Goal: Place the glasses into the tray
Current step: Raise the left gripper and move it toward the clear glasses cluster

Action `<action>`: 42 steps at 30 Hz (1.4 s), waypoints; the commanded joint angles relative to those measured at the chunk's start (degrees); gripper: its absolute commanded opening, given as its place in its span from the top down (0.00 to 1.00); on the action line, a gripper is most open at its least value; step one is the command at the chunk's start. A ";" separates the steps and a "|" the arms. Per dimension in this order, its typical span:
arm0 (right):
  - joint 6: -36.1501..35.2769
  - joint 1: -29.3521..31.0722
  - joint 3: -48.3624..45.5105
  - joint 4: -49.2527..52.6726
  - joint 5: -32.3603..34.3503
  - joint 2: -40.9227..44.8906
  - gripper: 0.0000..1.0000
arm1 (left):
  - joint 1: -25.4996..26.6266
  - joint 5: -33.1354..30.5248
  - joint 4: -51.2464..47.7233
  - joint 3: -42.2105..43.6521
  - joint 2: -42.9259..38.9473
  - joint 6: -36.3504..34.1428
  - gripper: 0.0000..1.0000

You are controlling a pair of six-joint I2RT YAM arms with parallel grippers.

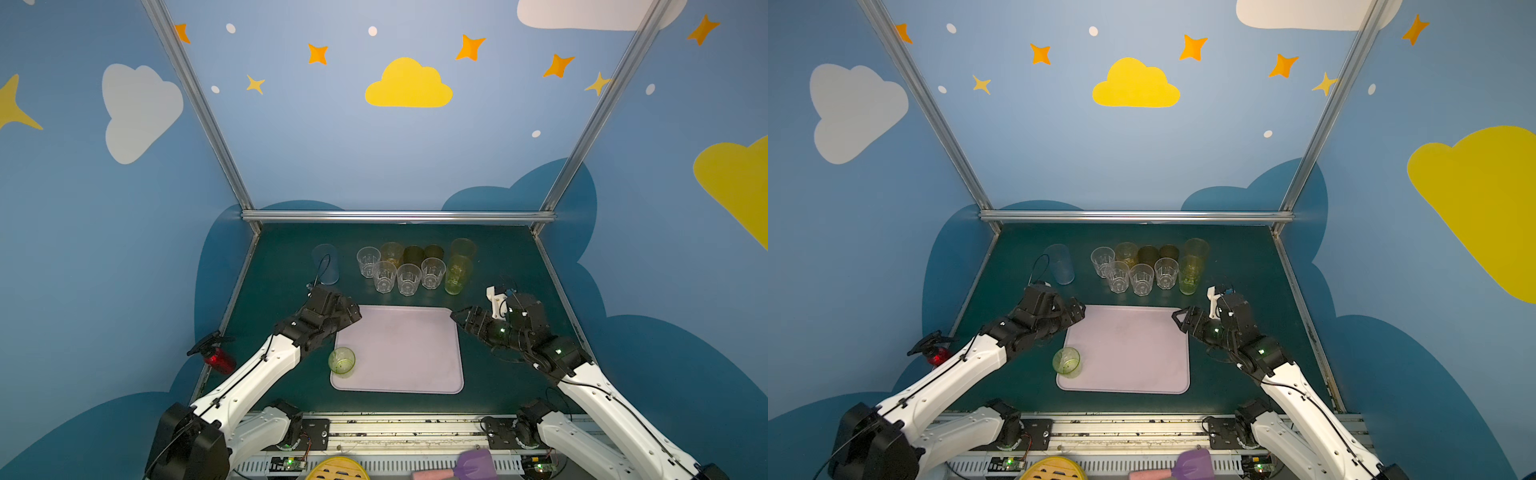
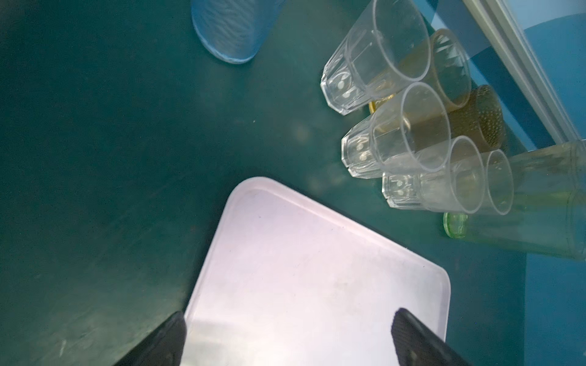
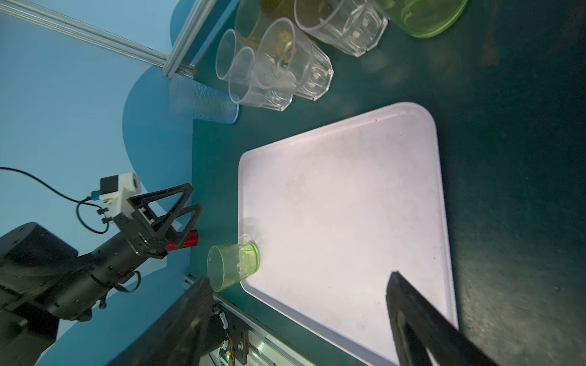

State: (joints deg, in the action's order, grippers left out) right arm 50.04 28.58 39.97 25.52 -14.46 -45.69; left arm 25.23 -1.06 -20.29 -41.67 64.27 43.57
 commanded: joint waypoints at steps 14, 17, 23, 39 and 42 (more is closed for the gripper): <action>-2.88 -0.49 -4.18 1.82 1.17 1.82 0.15 | -2.09 -2.74 0.46 -18.18 19.01 -4.15 0.38; -1.94 -0.54 -6.72 1.56 1.85 4.07 0.15 | -2.19 -1.60 -0.48 -21.48 21.81 -4.89 0.41; -0.78 -0.52 -9.60 1.68 3.37 9.11 0.15 | -2.18 0.33 -0.80 -25.70 27.23 -5.12 0.56; -1.22 -0.71 -11.74 4.10 5.21 12.51 0.15 | -2.16 5.36 -5.09 -37.33 39.33 -7.03 0.67; -1.44 -0.80 -11.93 4.09 5.41 12.91 0.15 | -2.15 5.50 -5.63 -38.71 40.92 -7.18 0.68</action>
State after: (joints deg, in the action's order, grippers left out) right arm 49.17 28.12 28.60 28.45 -10.07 -33.47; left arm 23.24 3.92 -23.92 -78.50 103.77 37.47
